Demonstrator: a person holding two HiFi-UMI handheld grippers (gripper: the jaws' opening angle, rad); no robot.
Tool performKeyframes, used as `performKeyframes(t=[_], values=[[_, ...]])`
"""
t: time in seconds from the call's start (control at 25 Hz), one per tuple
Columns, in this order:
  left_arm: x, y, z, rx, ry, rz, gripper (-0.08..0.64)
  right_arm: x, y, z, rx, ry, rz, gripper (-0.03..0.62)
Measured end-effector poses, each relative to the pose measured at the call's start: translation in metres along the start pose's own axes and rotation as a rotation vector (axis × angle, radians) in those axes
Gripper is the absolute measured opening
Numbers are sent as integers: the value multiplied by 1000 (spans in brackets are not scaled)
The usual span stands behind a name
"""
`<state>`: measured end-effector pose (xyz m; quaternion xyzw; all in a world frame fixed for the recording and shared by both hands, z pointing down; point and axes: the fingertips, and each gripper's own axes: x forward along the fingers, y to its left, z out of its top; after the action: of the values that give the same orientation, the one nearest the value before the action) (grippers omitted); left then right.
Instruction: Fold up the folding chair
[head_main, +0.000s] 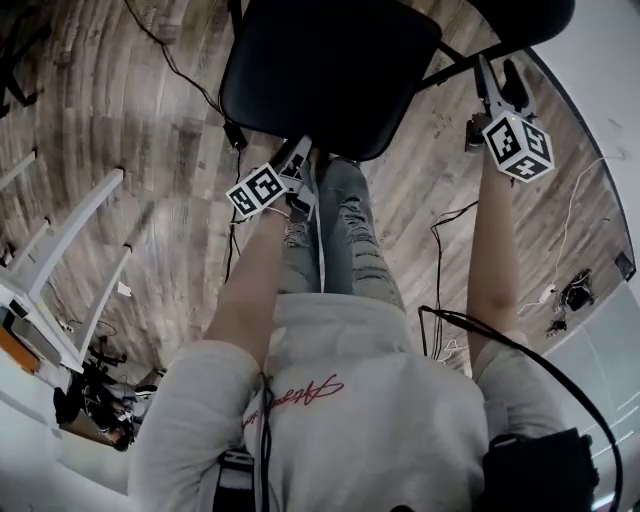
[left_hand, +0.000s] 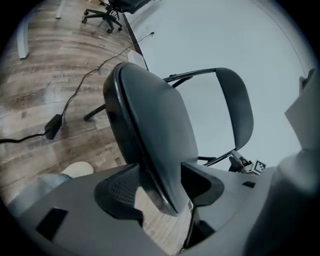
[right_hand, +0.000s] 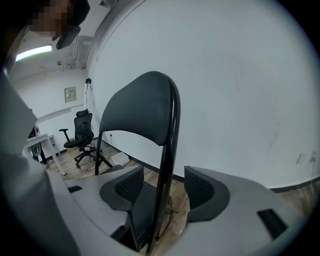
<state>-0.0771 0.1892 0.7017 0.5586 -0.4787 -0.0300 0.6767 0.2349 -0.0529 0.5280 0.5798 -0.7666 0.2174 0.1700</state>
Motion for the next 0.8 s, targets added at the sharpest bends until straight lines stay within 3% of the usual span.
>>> performKeyframes(t=[0.08,0.24,0.36,0.56,0.68,0.72,0.76,0.8], values=[[3,8,-3,15,21,-54,258,10,-4,-3,8,4,9,236],[9,28,-8,-30,63,-156,322,27,-8,-9,10,4,14,236],[22,24,3,10,71,-279,322,42,-7,-9,-21,1,25,236],[26,9,1,36,132,-409,325,59,-13,-10,-6,44,2,235],[36,-6,12,-36,97,-484,325,71,-5,4,-22,6,36,233],[41,-8,20,-98,57,-490,325,76,-3,7,0,0,56,219],[46,-8,27,-160,14,-481,325,79,-1,7,44,-5,75,78],[50,-6,31,-203,-20,-458,323,81,0,7,96,-11,86,16]])
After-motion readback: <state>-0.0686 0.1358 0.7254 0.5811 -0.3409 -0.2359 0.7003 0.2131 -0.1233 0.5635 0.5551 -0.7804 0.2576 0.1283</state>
